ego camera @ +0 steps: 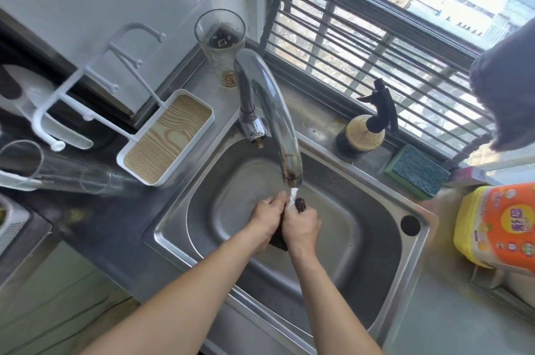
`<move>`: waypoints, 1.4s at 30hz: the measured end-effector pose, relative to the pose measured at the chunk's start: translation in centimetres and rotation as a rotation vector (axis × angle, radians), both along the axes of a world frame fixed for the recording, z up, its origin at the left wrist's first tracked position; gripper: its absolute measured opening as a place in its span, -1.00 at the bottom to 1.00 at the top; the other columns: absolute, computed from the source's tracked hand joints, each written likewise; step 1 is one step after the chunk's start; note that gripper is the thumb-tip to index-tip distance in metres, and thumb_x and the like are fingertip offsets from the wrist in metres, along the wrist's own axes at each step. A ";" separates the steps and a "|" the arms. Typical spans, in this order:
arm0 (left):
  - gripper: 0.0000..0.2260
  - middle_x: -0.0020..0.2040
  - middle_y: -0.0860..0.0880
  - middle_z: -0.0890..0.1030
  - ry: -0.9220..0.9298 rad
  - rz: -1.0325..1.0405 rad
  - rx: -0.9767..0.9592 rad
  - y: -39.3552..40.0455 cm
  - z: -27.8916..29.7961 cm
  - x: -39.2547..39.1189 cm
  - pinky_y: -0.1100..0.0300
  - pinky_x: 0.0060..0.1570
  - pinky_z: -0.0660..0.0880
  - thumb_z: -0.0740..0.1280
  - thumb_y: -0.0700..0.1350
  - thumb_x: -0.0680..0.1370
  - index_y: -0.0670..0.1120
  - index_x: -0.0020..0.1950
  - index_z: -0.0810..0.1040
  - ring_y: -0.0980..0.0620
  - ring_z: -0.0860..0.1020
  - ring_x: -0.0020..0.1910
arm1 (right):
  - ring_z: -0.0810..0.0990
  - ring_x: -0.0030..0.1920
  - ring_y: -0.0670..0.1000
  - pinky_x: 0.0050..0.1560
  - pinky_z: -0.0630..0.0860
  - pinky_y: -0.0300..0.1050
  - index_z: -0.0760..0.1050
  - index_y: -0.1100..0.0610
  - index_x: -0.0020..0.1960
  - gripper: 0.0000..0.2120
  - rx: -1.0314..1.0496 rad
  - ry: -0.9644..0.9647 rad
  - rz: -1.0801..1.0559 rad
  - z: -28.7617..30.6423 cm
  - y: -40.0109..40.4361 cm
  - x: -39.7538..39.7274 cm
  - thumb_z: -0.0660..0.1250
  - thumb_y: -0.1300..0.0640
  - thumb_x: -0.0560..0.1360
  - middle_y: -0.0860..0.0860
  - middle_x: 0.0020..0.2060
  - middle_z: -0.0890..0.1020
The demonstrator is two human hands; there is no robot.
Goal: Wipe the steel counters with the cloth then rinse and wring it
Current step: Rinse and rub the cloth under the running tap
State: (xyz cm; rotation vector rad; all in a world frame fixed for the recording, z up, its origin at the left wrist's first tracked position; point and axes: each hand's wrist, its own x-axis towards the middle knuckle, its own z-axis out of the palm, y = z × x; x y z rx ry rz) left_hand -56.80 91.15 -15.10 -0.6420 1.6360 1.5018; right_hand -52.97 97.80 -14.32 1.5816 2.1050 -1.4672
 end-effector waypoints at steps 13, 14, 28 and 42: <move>-0.78 -0.01 -0.19 0.63 -0.262 0.344 0.075 -3.5 -0.7 -1.9 0.07 -0.47 0.62 0.29 -0.15 0.66 -0.12 0.30 0.51 -0.15 0.61 -0.13 | 0.69 -0.05 0.16 -0.06 0.70 0.21 0.57 -0.04 -0.07 -0.68 -0.296 0.104 -0.562 -2.1 2.0 1.2 0.41 -0.29 0.44 0.06 -0.06 0.67; -0.76 -0.01 -0.17 0.64 -0.240 0.392 0.036 -3.4 -0.6 -2.0 0.12 -0.46 0.59 0.29 -0.08 0.66 -0.11 0.31 0.53 -0.11 0.61 -0.15 | 0.69 -0.08 0.15 -0.07 0.69 0.22 0.57 -0.06 -0.13 -0.66 -0.276 0.104 -0.530 -2.1 1.6 1.2 0.41 -0.33 0.41 0.04 -0.09 0.68; -0.77 -0.29 -0.06 0.65 -0.278 -0.037 0.155 -3.1 -1.1 -0.6 0.26 -0.44 0.41 0.49 0.05 0.48 -0.07 0.01 0.61 0.04 0.58 -0.42 | 0.65 0.03 0.06 0.15 0.54 -0.01 0.55 0.01 0.01 -0.81 -0.014 0.142 -0.103 -1.6 0.9 0.6 0.46 -0.03 0.47 -0.07 -0.11 0.66; -0.45 0.17 -0.20 0.66 0.056 -0.078 -0.293 -0.5 -0.8 -1.2 0.00 0.24 0.49 0.06 0.23 0.63 -0.14 0.17 0.65 -0.20 0.60 0.18 | 0.58 0.04 -0.05 0.13 0.49 -0.09 0.58 -0.08 0.07 -0.52 0.017 0.250 0.156 -2.4 -0.7 0.9 0.25 -0.41 0.38 -0.11 -0.09 0.67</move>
